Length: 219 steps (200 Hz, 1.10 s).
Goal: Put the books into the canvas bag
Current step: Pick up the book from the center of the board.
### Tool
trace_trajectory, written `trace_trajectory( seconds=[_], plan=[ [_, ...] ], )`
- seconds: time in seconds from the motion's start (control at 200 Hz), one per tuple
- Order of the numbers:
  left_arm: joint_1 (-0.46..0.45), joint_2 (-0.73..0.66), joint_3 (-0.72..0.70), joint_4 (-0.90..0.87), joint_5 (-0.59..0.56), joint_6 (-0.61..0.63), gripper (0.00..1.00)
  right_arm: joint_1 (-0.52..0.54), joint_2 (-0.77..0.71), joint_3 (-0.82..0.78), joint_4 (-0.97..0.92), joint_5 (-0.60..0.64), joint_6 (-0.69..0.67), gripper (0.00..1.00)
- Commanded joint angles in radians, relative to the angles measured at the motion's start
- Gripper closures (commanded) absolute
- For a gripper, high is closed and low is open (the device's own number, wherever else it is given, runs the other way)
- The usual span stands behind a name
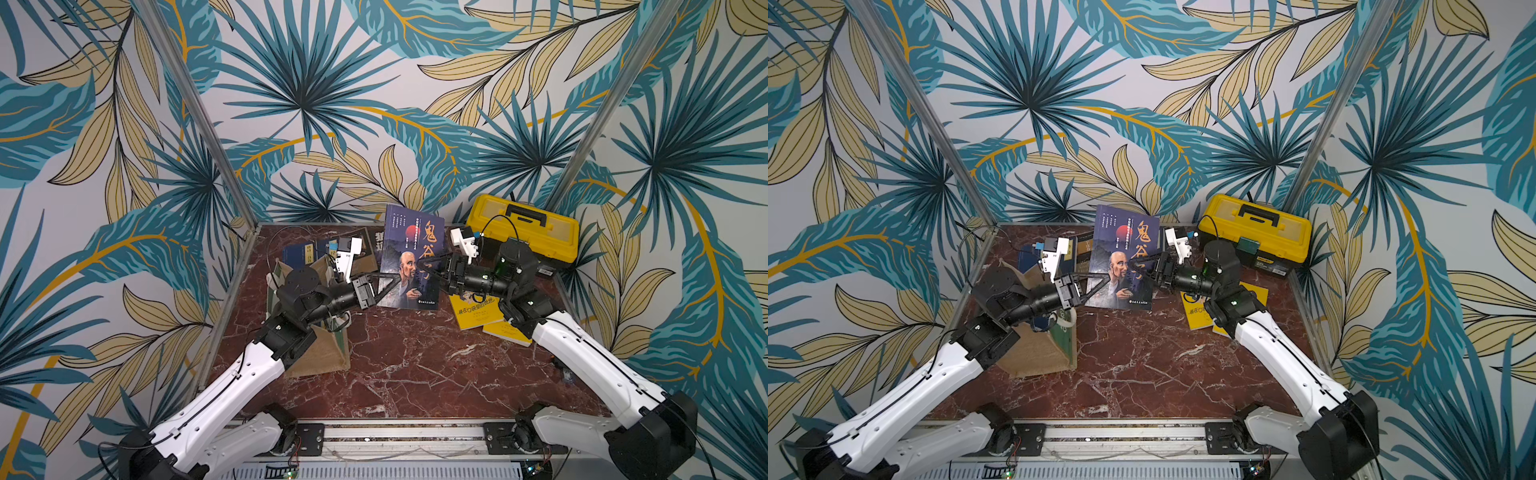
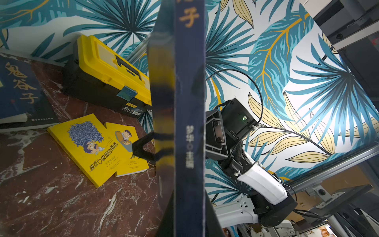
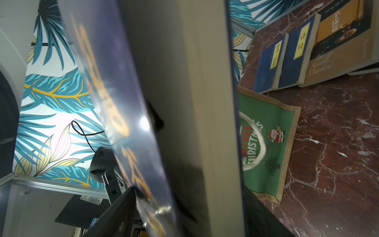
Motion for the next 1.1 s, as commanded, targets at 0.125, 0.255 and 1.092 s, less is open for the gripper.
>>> trace_trajectory(
  seconds=[0.125, 0.255, 1.092],
  plan=[
    [0.028, -0.045, -0.078, 0.133, 0.013, -0.038, 1.00, -0.002, 0.012, -0.029, 0.150, -0.066, 0.066, 0.66],
    [0.033, -0.038, -0.099, 0.140, 0.027, -0.039, 1.00, -0.002, 0.013, -0.023, 0.111, -0.062, 0.028, 0.82],
    [0.206, 0.054, 0.114, -0.017, 0.197, -0.019, 1.00, 0.005, 0.102, 0.180, -0.339, -0.009, -0.358, 0.83]
  ],
)
